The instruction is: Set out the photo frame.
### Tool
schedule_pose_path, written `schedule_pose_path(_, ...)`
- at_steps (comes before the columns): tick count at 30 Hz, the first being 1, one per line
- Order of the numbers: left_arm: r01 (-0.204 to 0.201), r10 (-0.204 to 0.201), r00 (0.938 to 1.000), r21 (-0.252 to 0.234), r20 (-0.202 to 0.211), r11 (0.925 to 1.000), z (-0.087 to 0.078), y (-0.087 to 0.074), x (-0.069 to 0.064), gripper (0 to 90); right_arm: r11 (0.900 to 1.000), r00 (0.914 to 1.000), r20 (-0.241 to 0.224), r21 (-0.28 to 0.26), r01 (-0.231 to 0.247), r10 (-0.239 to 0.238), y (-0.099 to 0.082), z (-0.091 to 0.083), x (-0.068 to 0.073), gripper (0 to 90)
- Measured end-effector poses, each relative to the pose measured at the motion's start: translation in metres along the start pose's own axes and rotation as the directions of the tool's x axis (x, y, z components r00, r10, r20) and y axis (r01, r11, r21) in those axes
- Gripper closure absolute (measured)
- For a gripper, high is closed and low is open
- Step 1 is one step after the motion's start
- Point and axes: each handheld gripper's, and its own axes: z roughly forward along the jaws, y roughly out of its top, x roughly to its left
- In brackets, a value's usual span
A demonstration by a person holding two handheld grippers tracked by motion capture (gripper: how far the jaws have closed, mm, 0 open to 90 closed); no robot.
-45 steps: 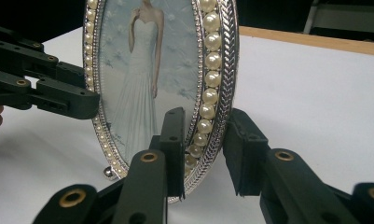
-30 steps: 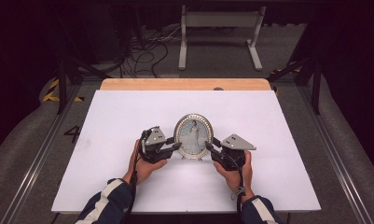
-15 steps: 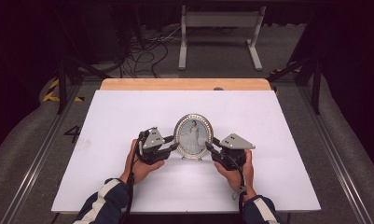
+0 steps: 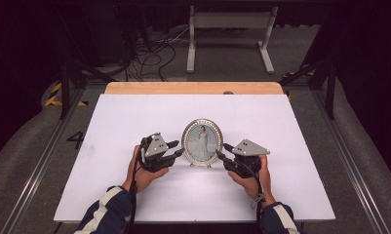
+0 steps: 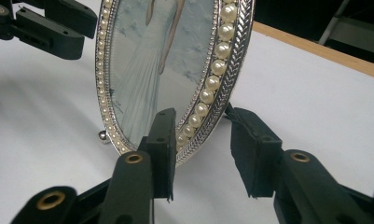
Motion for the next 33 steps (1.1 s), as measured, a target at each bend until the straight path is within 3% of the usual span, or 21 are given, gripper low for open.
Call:
schedule_pose_path(17, -0.009, 0.009, 0.9992, 0.012, -0.039, 0.9999, -0.018, -0.006, 0.002, 42.1, 0.9982, 0.9985, 0.01, 0.027, 0.054, -0.054, -0.01, -0.019, -0.01, 52.5)
schedule_pose_path(19, -0.004, 0.005, 0.9982, 0.017, -0.06, 0.9998, -0.02, -0.008, 0.001, 35.8, 0.9981, 0.9983, 0.013, 0.027, 0.056, -0.056, -0.012, -0.021, -0.01, 49.1)
schedule_pose_path(23, -0.019, 0.02, 0.9974, 0.022, -0.069, 0.9996, -0.025, -0.01, 0.0, 31.6, 0.9966, 0.9971, 0.022, 0.041, 0.072, -0.072, -0.016, -0.024, -0.01, 45.0)
schedule_pose_path(33, -0.049, 0.052, 0.997, 0.051, -0.057, 0.9975, -0.043, -0.023, 0.003, 25.2, 0.9951, 0.9953, 0.041, 0.049, 0.086, -0.088, -0.023, -0.033, -0.011, 35.7)
